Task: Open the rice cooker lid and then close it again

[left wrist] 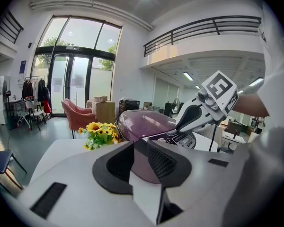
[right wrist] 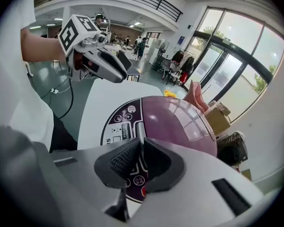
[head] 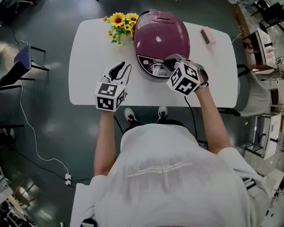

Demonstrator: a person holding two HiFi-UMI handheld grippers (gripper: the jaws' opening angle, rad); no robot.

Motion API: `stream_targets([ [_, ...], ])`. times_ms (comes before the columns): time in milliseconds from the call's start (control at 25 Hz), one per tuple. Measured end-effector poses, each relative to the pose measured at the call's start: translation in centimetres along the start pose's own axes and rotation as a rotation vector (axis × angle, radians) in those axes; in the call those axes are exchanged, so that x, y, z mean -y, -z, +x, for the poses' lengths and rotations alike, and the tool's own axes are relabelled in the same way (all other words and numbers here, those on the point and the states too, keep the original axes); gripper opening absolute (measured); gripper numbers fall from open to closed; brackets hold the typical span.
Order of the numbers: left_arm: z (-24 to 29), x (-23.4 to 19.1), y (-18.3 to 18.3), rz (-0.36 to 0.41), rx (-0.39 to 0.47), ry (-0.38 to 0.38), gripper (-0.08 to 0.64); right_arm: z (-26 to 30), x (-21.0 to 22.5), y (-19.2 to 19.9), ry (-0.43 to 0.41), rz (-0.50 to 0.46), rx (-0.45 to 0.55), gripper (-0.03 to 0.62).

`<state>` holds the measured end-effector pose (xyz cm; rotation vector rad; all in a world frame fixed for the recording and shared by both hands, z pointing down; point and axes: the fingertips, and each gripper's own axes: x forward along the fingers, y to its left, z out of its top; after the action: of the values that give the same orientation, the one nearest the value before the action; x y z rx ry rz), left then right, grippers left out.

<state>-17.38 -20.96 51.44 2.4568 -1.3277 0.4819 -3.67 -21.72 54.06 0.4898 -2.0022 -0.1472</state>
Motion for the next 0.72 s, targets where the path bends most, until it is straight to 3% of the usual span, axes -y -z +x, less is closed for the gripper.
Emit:
stream_targets([
  [120, -0.27, -0.35, 0.15, -0.002, -0.003, -0.01, 0.101, -0.08, -0.03, 0.09, -0.022, -0.014, -0.014, 0.051],
  [360, -0.53, -1.09, 0.52, -0.008, -0.011, -0.025, 0.101, 0.13, -0.23, 0.13, 0.015, -0.09, -0.066, 0.05],
  [720, 0.35, -0.29, 0.26, -0.001, -0.008, -0.001, 0.101, 0.12, -0.28, 0.06, -0.022, -0.038, -0.034, 0.046],
])
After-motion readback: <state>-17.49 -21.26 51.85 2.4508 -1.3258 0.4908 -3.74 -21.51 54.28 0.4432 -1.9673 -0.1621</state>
